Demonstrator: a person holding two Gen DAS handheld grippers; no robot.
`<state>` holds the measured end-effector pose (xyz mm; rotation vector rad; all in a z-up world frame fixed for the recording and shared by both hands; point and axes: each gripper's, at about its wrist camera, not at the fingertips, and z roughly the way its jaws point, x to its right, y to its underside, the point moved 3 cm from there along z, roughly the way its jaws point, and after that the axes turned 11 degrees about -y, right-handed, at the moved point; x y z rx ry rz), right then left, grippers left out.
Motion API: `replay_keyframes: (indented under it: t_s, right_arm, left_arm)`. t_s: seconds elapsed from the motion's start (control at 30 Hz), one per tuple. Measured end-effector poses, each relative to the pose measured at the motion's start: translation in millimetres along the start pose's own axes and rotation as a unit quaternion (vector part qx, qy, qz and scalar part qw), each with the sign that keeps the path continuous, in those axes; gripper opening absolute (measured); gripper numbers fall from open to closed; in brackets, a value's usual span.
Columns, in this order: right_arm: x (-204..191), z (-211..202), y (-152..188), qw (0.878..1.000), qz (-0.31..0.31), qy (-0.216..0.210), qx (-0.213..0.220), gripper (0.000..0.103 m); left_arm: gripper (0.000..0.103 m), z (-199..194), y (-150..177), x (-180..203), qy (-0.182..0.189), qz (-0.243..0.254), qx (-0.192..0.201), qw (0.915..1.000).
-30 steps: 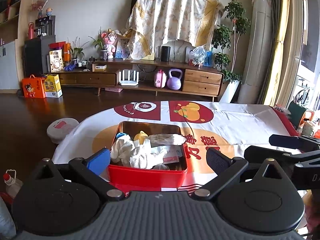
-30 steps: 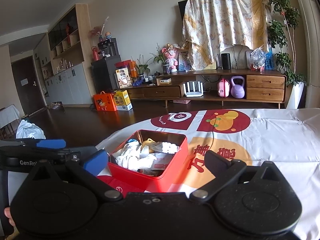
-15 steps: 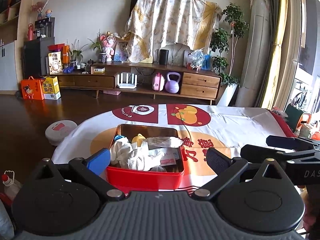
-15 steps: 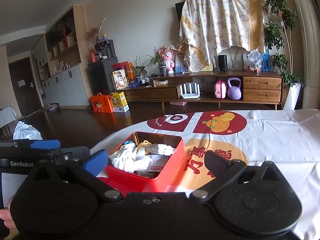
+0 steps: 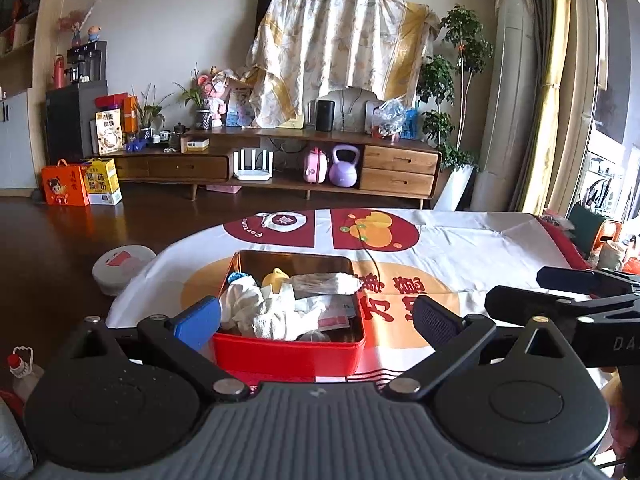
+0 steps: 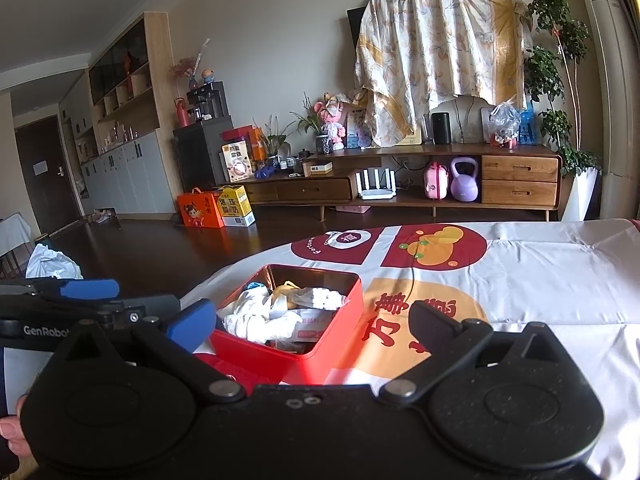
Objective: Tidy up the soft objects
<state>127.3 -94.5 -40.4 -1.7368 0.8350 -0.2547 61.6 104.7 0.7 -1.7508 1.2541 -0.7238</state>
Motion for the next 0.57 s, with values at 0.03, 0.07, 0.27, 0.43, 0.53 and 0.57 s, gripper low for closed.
replay_keyframes:
  t_s: [0.03,0.07,0.27,0.43,0.53,0.57]
  right_arm:
    - [0.3,-1.6,-0.6,1.000,0.000,0.001,0.000,0.103]
    - [1.1,-3.0,-1.0,1.000,0.000,0.001,0.000,0.103]
    - [1.8,-5.4,0.8,1.000,0.002,0.001,-0.002,0.103]
    - [2.2,-7.9,5.3,1.000,0.007,0.003,-0.004,0.103]
    - [3.5,-8.1,7.0,1.000,0.009,0.005,-0.003,0.103]
    - [4.7,-8.0,7.4,1.000,0.010,0.006,-0.004,0.103]
  left_arm:
    - [0.103,-0.4,0.3,0.2,-0.001,0.000,0.000,1.0000]
    - [0.103,-1.1,0.6,0.5,0.000,0.000,0.000,1.0000]
    - [0.103,-4.2,0.1,1.0,0.002,-0.001,0.001,1.0000]
    - [0.103,-4.2,-0.8,1.5,0.004,-0.004,0.004,1.0000]
    - [0.103,-3.4,-0.2,1.6,0.003,-0.007,0.001,1.0000]
    - [0.103,-3.0,-0.2,1.2,0.002,-0.009,0.000,1.0000]
